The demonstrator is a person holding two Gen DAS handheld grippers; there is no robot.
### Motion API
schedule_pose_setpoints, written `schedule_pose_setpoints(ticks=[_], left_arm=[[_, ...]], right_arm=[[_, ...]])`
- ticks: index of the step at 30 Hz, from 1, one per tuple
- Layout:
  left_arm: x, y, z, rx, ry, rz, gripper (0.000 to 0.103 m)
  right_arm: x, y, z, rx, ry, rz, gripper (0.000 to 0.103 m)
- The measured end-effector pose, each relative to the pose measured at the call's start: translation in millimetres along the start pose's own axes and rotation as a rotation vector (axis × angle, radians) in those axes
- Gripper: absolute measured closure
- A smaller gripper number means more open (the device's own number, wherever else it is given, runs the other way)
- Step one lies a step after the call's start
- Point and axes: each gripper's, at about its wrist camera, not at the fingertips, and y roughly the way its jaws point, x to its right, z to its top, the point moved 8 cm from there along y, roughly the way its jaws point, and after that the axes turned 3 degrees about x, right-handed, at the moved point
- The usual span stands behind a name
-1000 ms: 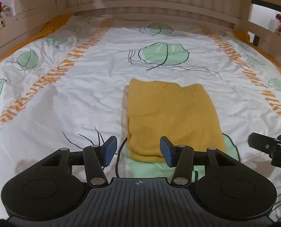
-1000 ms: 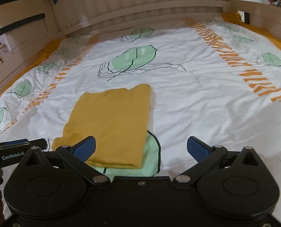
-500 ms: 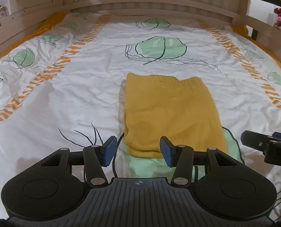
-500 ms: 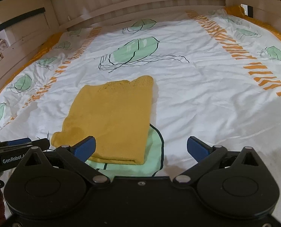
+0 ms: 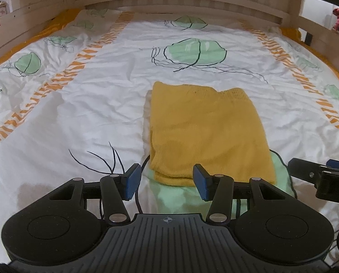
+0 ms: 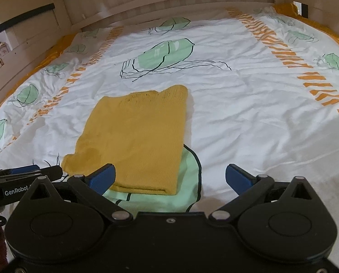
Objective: Fold small clothes
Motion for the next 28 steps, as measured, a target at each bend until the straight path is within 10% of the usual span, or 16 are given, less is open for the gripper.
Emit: schedule_pose_setpoints(ticks=[28], left_arm=[[0.2,9.1,1.4,-0.004,-0.020,-0.005,0.055]], right_arm=[[-1.1,12.1,-0.9,-0.039,0.028,0.013,0.001]])
